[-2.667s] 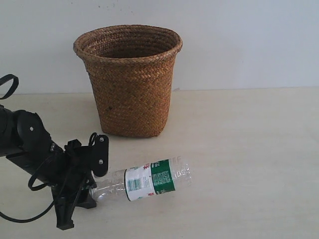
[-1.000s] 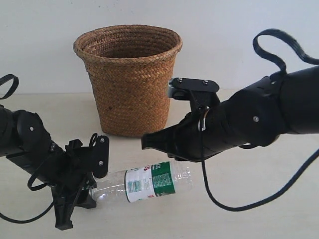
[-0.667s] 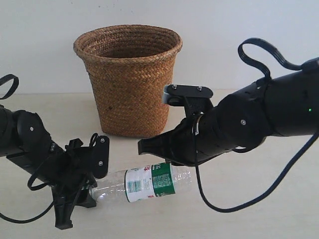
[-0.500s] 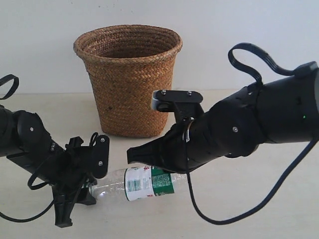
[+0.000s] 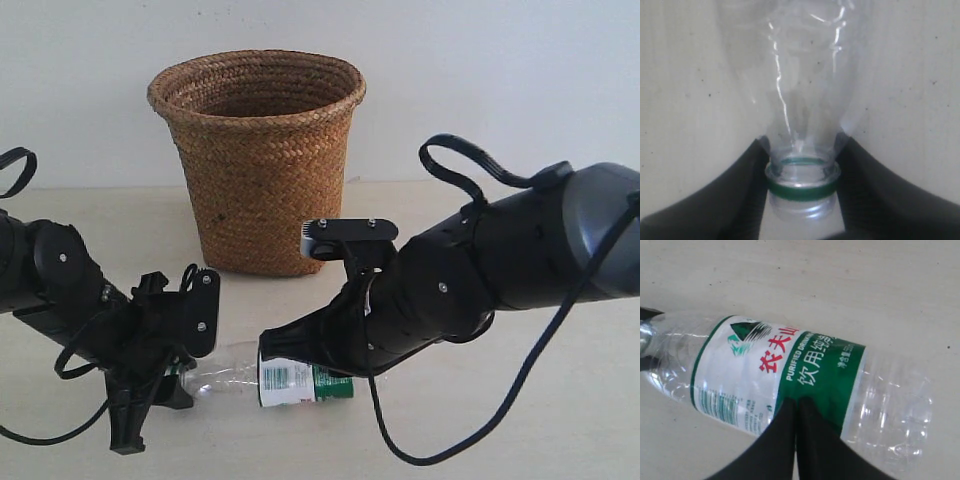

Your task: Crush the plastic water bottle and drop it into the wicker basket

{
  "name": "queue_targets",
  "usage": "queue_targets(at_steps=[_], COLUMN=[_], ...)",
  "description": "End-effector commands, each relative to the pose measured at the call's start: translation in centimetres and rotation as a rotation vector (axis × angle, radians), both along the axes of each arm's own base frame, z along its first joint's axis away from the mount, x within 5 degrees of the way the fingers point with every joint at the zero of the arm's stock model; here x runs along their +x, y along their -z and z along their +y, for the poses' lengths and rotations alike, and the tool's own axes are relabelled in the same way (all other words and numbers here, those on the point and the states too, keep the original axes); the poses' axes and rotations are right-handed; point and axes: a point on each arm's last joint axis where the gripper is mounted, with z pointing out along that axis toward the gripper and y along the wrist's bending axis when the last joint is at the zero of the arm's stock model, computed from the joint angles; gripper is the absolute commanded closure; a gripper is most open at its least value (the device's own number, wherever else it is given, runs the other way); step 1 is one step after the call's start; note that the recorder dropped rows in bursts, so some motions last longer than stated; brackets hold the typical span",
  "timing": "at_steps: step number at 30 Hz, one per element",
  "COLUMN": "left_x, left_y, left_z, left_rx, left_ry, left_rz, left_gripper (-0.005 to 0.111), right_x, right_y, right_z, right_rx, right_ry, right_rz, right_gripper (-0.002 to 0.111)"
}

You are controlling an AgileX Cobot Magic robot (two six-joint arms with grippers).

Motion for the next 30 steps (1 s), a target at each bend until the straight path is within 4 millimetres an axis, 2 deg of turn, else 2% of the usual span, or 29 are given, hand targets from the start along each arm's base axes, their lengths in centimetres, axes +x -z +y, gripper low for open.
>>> queue_targets(at_steps=[1,7,17,30], left_x=[-0.3,-0.3,-0.4,-0.3], left_y=[0.2,0.2,0.2,0.2], left_z=[-0.1,-0.1,-0.1,-0.1], left_rx=[0.006,0.006,0.007,0.007], left_ry=[0.016,0.016,0.019,0.018], left_rz=[0.024,0.024,0.033,0.031], left_gripper=[0.103,0.103,0.103,0.103], right_x=[0.5,0.5,0.5,0.1], right_y=[1.5,2.6,5.7,6.3], right_z=[-0.4,-0.4,-0.4,-0.6], right_rx=[-0.039,-0.064,-0.117,-0.149], right_ry=[0.012,0.013,0.025,0.034], right_rz=[0.036,0.063,0.13,0.181], right_gripper=[0.108,0.108,0.108,0.108])
